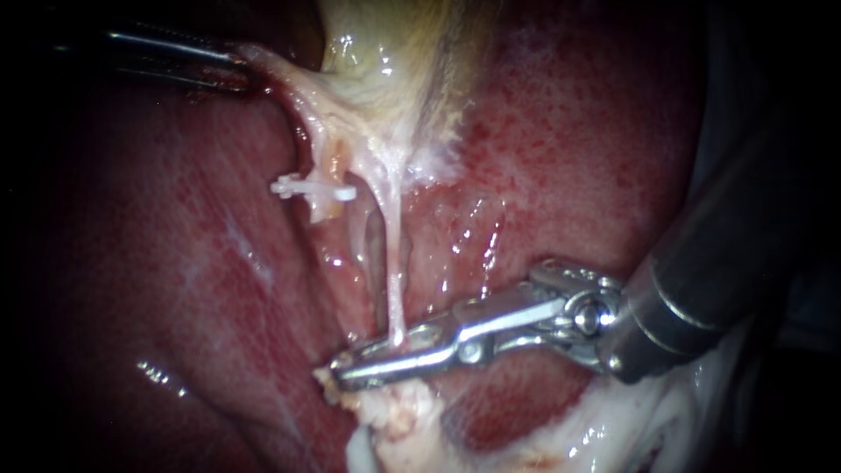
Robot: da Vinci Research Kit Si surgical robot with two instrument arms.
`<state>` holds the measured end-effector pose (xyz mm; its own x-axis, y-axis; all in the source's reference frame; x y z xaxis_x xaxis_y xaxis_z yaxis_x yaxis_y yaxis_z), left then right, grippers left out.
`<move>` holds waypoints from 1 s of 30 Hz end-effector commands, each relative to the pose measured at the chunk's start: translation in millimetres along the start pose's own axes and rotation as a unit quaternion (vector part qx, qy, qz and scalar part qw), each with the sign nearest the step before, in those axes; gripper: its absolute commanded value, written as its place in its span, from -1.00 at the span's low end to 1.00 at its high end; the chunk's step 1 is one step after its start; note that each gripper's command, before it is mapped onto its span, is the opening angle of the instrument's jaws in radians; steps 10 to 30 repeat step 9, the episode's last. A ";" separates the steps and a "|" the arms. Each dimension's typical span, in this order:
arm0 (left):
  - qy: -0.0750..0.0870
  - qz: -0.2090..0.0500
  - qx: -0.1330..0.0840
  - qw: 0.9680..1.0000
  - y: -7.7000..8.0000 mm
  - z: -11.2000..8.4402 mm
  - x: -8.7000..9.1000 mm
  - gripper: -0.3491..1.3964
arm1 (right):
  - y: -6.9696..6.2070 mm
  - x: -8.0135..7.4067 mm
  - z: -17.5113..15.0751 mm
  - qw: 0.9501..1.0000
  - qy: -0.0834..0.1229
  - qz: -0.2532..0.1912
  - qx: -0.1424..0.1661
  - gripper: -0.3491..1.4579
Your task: Clipping first clip right tube
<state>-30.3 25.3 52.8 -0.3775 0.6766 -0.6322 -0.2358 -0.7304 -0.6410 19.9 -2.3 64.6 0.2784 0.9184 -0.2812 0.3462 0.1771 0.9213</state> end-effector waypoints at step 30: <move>0.000 0.000 0.001 1.000 0.0 0.0 0.1 -1.00 | 0.2 0.0 -0.1 1.000 -0.003 0.000 0.001 -1.00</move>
